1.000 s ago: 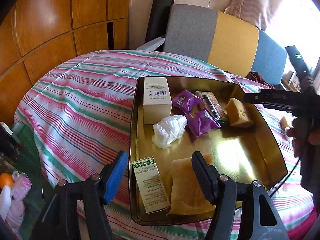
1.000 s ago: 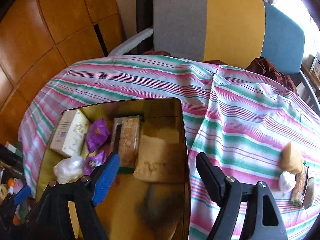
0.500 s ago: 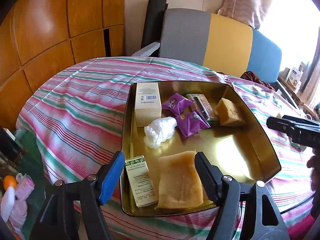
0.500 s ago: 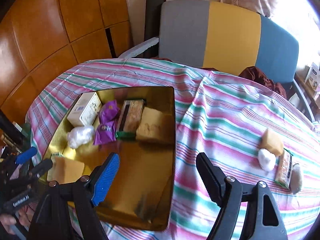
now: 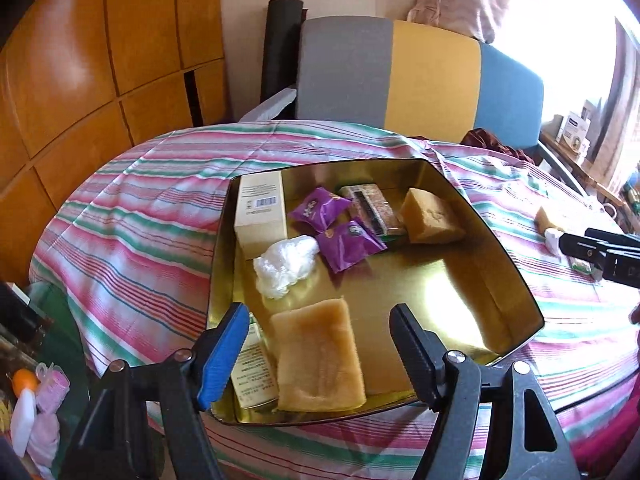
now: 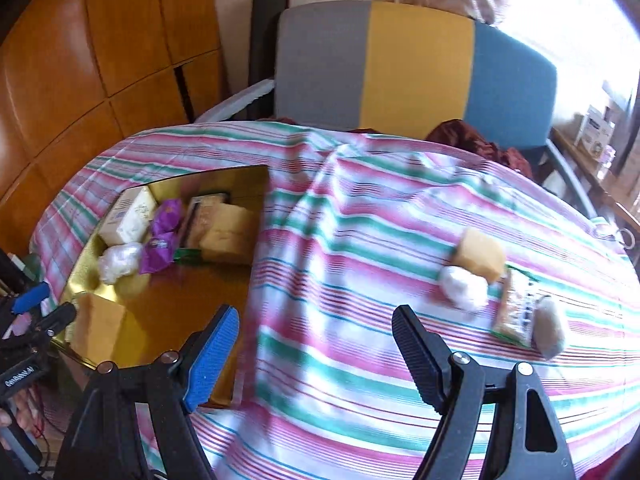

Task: Organize objects
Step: 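Move both tools back from the tray toward the remaining items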

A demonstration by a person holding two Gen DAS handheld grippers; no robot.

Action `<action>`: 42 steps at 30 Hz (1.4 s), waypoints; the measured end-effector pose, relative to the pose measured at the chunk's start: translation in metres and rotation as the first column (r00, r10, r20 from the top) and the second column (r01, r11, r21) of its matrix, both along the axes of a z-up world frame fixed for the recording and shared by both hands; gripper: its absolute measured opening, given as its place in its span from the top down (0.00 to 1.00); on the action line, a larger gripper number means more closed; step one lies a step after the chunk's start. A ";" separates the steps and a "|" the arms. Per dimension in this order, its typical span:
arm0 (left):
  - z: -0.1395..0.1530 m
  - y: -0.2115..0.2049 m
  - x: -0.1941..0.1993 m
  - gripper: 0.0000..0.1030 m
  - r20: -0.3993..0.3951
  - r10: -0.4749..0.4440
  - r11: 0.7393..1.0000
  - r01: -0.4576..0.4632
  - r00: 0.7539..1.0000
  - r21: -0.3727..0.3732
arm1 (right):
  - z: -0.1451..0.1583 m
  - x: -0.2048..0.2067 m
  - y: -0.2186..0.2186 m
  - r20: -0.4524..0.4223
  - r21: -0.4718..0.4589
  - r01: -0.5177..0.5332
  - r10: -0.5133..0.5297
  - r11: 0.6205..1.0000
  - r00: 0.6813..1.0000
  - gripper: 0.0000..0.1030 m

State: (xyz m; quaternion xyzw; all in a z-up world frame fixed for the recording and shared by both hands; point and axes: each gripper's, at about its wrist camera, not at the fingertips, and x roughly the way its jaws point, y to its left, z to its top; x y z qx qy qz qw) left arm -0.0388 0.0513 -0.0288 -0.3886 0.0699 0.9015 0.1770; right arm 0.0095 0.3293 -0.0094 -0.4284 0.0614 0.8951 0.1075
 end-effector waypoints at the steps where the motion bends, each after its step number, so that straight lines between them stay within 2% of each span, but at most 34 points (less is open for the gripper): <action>1: 0.001 0.003 0.001 0.29 -0.003 -0.006 1.000 0.006 1.000 -0.004 | 0.001 0.003 0.007 0.002 0.009 0.011 -0.011 1.000 1.000 0.22; 5: 0.004 0.015 0.004 0.29 -0.014 -0.036 0.999 0.036 0.999 -0.018 | 0.006 0.013 0.036 0.004 0.048 0.061 -0.062 0.997 0.998 0.22; 8: 0.008 0.027 0.006 0.29 -0.024 -0.067 0.998 0.066 0.997 -0.024 | 0.010 0.025 0.069 -0.017 0.083 0.142 -0.141 0.986 0.990 0.22; 12: 0.015 0.048 0.011 0.29 -0.041 -0.121 0.992 0.120 0.992 -0.030 | 0.006 0.045 0.121 -0.061 0.110 0.305 -0.300 0.946 0.952 0.22; 15: 0.019 0.069 0.016 0.29 -0.051 -0.170 0.985 0.168 0.984 -0.037 | -0.004 0.070 0.166 -0.093 0.068 0.463 -0.457 0.884 0.885 0.22; 17: 0.022 0.082 0.019 0.29 -0.055 -0.200 0.979 0.197 0.978 -0.043 | -0.014 0.090 0.194 -0.095 -0.005 0.572 -0.570 0.820 0.816 0.22; 19: 0.022 0.098 0.020 0.29 -0.053 -0.228 0.973 0.226 0.972 -0.047 | -0.019 0.105 0.219 -0.059 -0.083 0.659 -0.664 0.748 0.746 0.22; 21: 0.022 0.113 0.022 0.29 -0.042 -0.254 0.967 0.253 0.966 -0.040 | -0.020 0.121 0.235 -0.055 -0.167 0.704 -0.719 0.691 0.693 0.22; 23: 0.021 0.128 0.025 0.29 -0.034 -0.278 0.960 0.277 0.960 -0.037 | -0.024 0.130 0.243 -0.029 -0.217 0.727 -0.749 0.651 0.662 0.22; 26: 0.022 0.152 0.031 0.29 -0.027 -0.325 0.945 0.324 0.945 -0.032 | -0.030 0.137 0.248 0.004 -0.285 0.726 -0.757 0.625 0.653 0.22; 32: 0.015 0.193 0.033 0.29 0.008 -0.382 0.923 0.382 0.924 -0.049 | -0.035 0.133 0.248 0.035 -0.314 0.709 -0.738 0.632 0.674 0.22; 36: 0.011 0.217 0.032 0.29 0.038 -0.407 0.912 0.409 0.912 -0.044 | -0.036 0.136 0.250 0.039 -0.330 0.707 -0.739 0.626 0.673 0.22; 42: 0.012 0.256 0.031 0.29 0.019 -0.449 0.891 0.450 0.893 -0.060 | -0.038 0.136 0.252 0.047 -0.353 0.701 -0.736 0.620 0.675 0.22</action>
